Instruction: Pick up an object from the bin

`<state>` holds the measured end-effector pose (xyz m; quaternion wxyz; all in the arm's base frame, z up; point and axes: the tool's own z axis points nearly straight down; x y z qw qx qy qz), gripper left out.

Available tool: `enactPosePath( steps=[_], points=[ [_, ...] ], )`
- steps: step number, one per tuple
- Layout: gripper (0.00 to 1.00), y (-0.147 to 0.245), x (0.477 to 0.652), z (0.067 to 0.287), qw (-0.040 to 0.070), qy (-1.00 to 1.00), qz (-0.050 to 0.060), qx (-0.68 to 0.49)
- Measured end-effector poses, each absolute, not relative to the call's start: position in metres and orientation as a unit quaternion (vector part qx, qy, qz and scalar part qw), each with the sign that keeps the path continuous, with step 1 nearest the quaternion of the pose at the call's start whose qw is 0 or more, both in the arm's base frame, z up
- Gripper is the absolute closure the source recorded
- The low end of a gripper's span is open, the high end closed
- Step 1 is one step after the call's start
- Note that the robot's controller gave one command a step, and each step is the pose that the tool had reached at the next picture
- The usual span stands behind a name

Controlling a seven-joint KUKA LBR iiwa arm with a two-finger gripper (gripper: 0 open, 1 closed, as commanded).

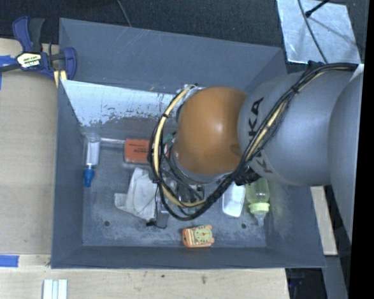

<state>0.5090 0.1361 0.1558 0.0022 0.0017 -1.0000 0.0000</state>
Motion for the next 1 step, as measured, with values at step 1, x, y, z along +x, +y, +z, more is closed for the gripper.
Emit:
enactPosePath(
  steps=[1],
  points=[
    [0.0, 0.1359, 0.5089, 0.1575, 0.001, -1.0, 0.0, 0.001]
  ],
)
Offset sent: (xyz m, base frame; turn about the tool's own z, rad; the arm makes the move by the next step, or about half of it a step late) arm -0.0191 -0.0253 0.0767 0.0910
